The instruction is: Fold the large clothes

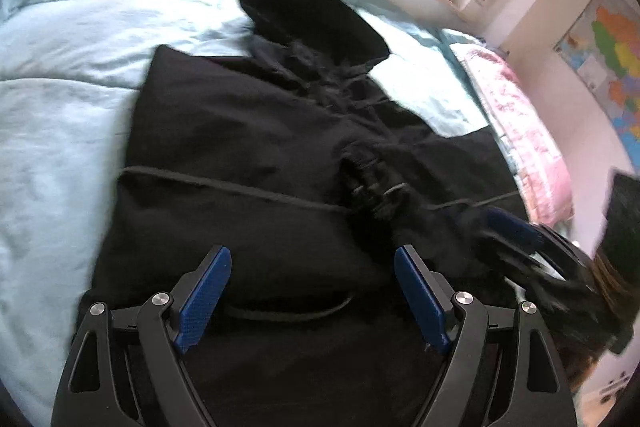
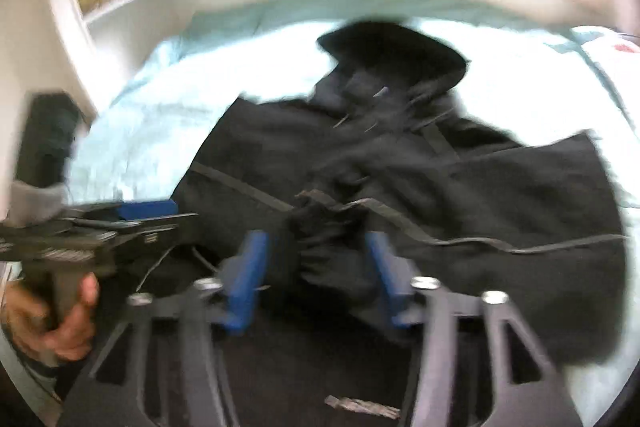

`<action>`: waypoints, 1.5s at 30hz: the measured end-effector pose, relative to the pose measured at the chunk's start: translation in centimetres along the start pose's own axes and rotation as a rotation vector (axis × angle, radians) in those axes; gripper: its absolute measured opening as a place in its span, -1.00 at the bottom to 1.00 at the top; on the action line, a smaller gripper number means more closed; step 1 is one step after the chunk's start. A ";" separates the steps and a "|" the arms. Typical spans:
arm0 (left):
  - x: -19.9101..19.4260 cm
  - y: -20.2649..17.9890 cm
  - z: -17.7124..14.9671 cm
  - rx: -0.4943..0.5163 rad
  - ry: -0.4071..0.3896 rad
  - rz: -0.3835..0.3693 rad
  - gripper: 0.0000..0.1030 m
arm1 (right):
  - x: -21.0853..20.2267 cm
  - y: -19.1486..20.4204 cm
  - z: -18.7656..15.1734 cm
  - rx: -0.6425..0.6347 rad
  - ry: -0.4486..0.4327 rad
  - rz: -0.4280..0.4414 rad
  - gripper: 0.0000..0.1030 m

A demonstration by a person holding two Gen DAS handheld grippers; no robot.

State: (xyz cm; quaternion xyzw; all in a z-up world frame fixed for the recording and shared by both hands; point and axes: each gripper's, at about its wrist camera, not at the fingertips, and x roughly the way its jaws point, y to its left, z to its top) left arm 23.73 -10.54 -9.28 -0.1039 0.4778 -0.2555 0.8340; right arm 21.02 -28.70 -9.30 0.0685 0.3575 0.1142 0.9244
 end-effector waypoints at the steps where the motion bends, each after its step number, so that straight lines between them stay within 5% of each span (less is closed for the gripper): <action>1: 0.9 -0.6 0.3 -0.010 0.002 -0.020 0.64 | -1.3 -1.1 -0.2 0.011 -0.027 -0.040 0.33; 7: 7.7 -4.5 1.7 -0.013 0.042 -0.011 0.64 | -4.5 -6.2 -2.1 0.060 -0.029 -0.171 0.33; 9: 9.2 -5.6 1.6 0.002 0.046 0.005 0.31 | -4.9 -7.6 -2.7 0.060 -0.018 -0.226 0.33; 10: 10.0 -6.4 1.5 0.022 0.050 0.027 -0.29 | -5.0 -8.2 -3.0 0.057 -0.012 -0.249 0.33; 11: 10.2 -6.7 1.6 0.038 0.049 0.055 -0.51 | -5.2 -8.6 -3.2 0.054 -0.009 -0.267 0.33; 14: 8.2 -6.9 2.3 0.054 -0.020 0.016 -0.56 | -5.9 -9.9 -3.4 0.054 -0.012 -0.321 0.33; 19: 0.7 -4.7 4.9 0.088 -0.184 0.070 -0.57 | -5.6 -12.1 -2.1 0.123 -0.024 -0.344 0.33; 22: -2.6 -0.9 5.5 0.071 -0.217 0.129 -0.57 | -3.6 -12.6 -1.1 0.168 -0.008 -0.305 0.33; 25: -3.4 4.4 4.8 0.010 -0.170 0.185 -0.56 | 0.1 -12.3 -0.4 0.207 0.049 -0.240 0.33; 28: -0.1 9.9 2.6 -0.074 0.003 0.199 -0.47 | 5.2 -11.5 -0.7 0.222 0.131 -0.183 0.33; 31: 1.1 12.5 1.2 -0.117 0.014 0.104 -0.45 | 9.6 -10.1 -2.3 0.151 0.209 -0.301 0.37; 33: -0.1 12.4 1.5 -0.116 -0.017 0.079 -0.40 | 10.0 -9.2 -2.6 0.095 0.206 -0.353 0.37; 36: -3.1 10.3 2.2 -0.047 -0.119 0.148 -0.33 | 9.2 -9.8 -1.4 0.123 0.260 -0.318 0.38; 39: -5.0 6.6 3.2 0.041 -0.228 0.154 0.10 | 7.4 -9.5 1.2 0.135 0.187 -0.258 0.38; 40: -4.8 5.3 3.9 0.069 -0.230 0.126 0.27 | 7.0 -9.0 2.3 0.118 0.139 -0.256 0.38; 42: -2.0 2.7 4.9 0.131 -0.173 0.116 0.28 | 7.4 -7.8 4.0 0.093 0.083 -0.271 0.38; 45: 4.9 1.6 5.2 0.174 -0.033 0.216 0.28 | 11.0 -7.2 5.0 0.081 0.119 -0.294 0.38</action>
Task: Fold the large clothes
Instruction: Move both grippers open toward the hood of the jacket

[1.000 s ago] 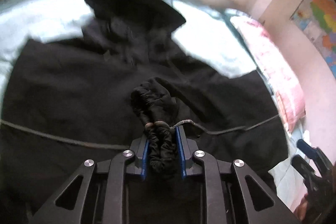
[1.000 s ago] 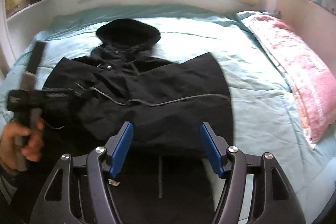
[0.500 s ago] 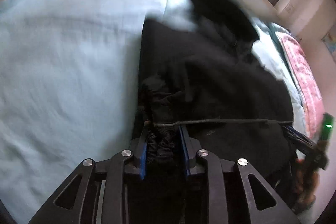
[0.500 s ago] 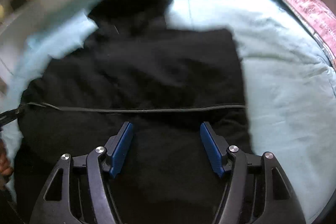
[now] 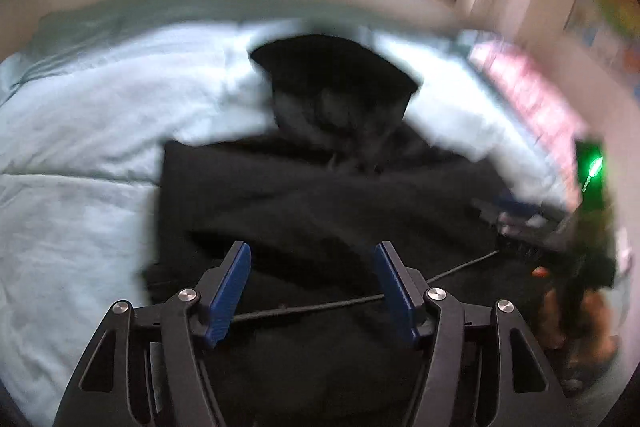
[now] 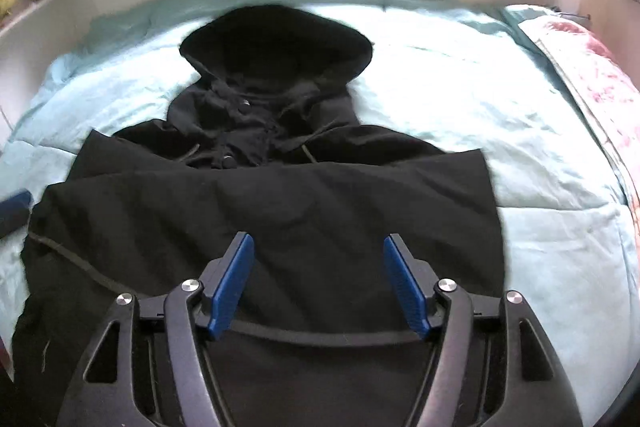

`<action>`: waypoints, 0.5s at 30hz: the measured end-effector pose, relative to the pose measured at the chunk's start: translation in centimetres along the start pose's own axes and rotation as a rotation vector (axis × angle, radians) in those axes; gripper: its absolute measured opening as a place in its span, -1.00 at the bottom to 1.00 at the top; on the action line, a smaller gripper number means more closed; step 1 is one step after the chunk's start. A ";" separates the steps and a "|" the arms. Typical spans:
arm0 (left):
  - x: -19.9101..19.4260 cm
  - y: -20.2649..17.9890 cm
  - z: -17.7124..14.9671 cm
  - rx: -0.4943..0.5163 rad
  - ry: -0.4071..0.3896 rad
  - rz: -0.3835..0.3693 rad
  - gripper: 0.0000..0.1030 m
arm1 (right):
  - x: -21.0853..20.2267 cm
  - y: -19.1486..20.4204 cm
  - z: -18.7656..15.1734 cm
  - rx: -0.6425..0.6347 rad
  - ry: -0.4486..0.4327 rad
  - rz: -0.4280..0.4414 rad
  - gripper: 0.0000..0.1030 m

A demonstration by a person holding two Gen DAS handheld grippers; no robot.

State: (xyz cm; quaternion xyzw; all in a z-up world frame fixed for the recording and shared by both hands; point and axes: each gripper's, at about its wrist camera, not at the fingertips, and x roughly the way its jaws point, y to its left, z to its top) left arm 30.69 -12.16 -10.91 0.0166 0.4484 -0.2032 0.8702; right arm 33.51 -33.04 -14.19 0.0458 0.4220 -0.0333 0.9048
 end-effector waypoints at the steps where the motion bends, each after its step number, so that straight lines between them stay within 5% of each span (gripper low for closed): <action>1: 2.1 0.1 -0.1 -0.002 0.048 0.035 0.28 | 2.0 0.4 -0.1 -0.015 0.054 -0.035 0.37; 4: 6.0 2.2 -1.2 -0.133 0.067 0.032 0.27 | 6.2 -0.5 -0.7 0.021 0.147 -0.022 0.38; 8: 5.2 0.8 -1.4 -0.057 0.052 0.089 0.28 | 6.3 -1.5 -0.8 0.049 0.156 0.026 0.38; 15: -2.9 1.8 -3.5 -0.141 -0.067 -0.027 0.28 | -2.4 -2.4 -3.4 0.059 0.067 0.128 0.38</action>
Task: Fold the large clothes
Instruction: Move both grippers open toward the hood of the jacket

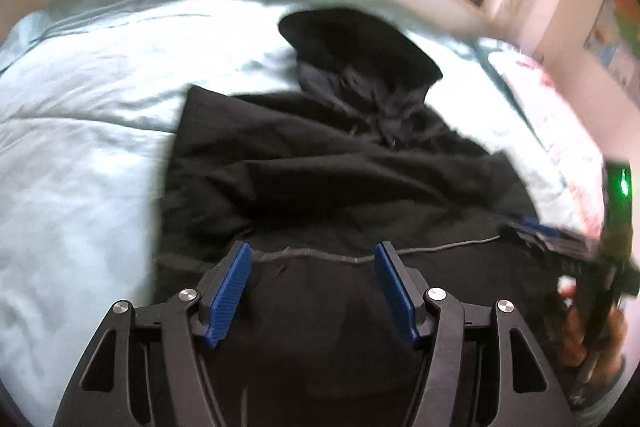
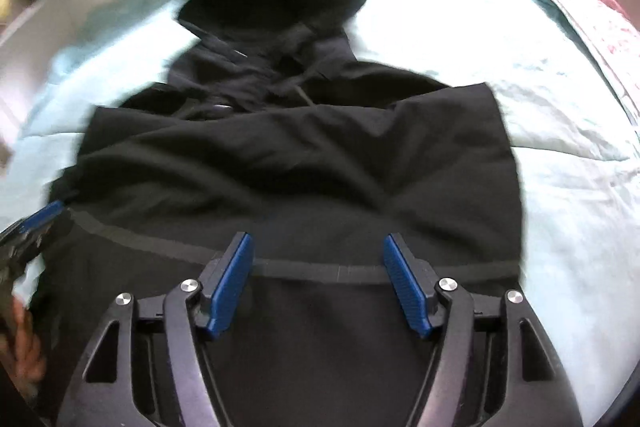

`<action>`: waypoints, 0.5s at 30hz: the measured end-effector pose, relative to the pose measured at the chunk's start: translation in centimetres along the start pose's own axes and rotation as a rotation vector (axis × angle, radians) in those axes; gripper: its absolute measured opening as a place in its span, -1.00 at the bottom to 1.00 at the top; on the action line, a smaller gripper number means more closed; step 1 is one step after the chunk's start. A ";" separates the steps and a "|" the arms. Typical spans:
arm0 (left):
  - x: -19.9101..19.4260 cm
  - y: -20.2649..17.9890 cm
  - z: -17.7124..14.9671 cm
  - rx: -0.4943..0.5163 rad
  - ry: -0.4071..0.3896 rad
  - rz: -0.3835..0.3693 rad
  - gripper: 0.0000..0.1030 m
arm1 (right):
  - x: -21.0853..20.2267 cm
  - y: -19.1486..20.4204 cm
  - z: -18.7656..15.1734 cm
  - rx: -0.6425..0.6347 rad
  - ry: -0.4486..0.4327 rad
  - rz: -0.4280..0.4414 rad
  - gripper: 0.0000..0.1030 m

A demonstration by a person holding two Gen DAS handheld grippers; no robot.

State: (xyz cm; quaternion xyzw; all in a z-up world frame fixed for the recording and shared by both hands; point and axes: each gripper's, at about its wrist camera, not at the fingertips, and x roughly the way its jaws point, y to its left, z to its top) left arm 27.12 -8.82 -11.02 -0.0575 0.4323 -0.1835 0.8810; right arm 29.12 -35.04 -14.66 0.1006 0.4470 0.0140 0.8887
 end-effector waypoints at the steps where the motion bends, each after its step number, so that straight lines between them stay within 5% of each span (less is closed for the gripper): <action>1: -1.0 0.4 -0.2 -0.018 -0.014 -0.009 0.28 | -1.3 0.1 -0.6 -0.008 -0.021 -0.002 0.38; 6: -2.1 2.3 -1.7 -0.089 0.017 0.027 0.28 | -4.7 0.6 -3.6 -0.077 -0.039 -0.117 0.38; 11: 1.5 3.4 -3.6 -0.042 0.065 0.042 0.28 | -0.2 -1.0 -6.0 -0.088 0.042 -0.156 0.38; 15: 3.1 3.3 -4.1 -0.014 0.030 0.073 0.29 | 1.4 -1.2 -6.7 -0.112 0.015 -0.151 0.44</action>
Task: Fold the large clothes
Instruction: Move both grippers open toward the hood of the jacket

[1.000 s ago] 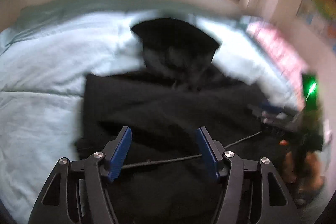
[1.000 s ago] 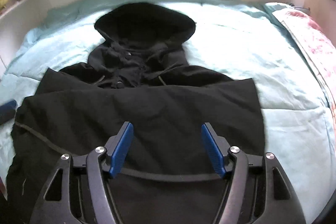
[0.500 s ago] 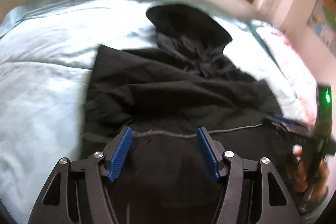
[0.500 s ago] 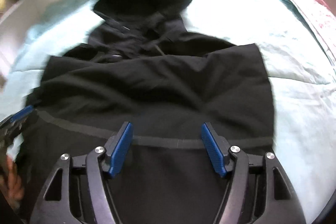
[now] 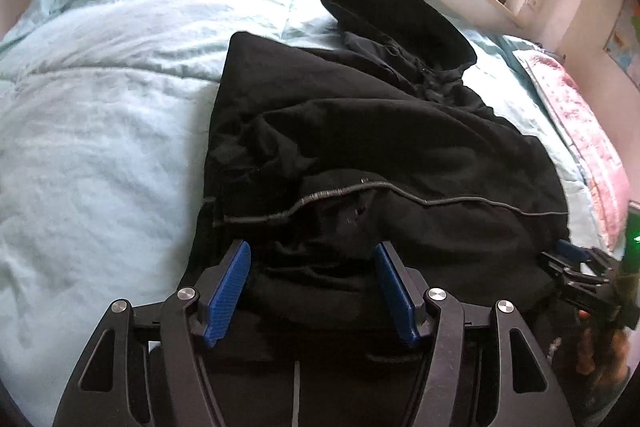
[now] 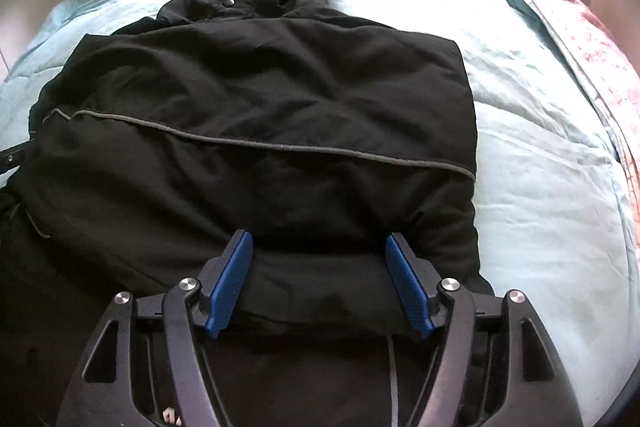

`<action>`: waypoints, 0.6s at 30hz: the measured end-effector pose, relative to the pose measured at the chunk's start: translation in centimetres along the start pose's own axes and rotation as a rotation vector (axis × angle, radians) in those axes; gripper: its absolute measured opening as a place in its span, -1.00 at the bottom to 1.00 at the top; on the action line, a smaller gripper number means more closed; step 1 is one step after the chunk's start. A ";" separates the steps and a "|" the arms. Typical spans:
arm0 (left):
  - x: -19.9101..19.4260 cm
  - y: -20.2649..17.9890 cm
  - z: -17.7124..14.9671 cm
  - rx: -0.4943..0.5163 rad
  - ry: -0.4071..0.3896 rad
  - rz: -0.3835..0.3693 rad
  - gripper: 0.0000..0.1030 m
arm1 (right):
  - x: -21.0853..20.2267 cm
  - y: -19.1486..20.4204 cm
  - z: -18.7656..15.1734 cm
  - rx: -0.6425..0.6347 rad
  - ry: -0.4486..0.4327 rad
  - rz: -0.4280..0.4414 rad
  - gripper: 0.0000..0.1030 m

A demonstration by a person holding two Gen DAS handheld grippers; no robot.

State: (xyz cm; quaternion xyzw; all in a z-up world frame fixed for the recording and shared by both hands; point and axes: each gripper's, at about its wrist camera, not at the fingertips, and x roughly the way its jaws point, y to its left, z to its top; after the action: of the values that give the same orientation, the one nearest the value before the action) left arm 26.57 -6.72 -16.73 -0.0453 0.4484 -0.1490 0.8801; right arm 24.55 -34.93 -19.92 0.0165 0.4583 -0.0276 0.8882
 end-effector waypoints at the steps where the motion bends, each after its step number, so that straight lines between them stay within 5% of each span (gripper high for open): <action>1: 0.1 -0.2 -0.2 0.004 -0.014 0.008 0.31 | 0.0 0.1 0.0 0.000 -0.008 -0.011 0.44; 7: -0.7 -0.5 -1.0 0.037 -0.055 0.020 0.32 | -0.9 0.2 -2.1 0.017 -0.092 -0.012 0.44; 14: -5.2 -1.7 2.4 -0.006 -0.001 0.038 0.32 | -1.7 -0.7 0.8 0.064 0.151 0.053 0.44; 18: -9.8 -3.0 5.7 0.016 -0.002 0.037 0.32 | -5.7 -2.0 2.8 0.128 0.204 0.136 0.24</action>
State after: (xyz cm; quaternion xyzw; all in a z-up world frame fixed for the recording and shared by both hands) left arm 25.09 -6.93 -5.12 -0.0300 0.4469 -0.1364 0.8836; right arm 23.38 -36.92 -13.61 0.1071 0.5415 0.0054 0.8338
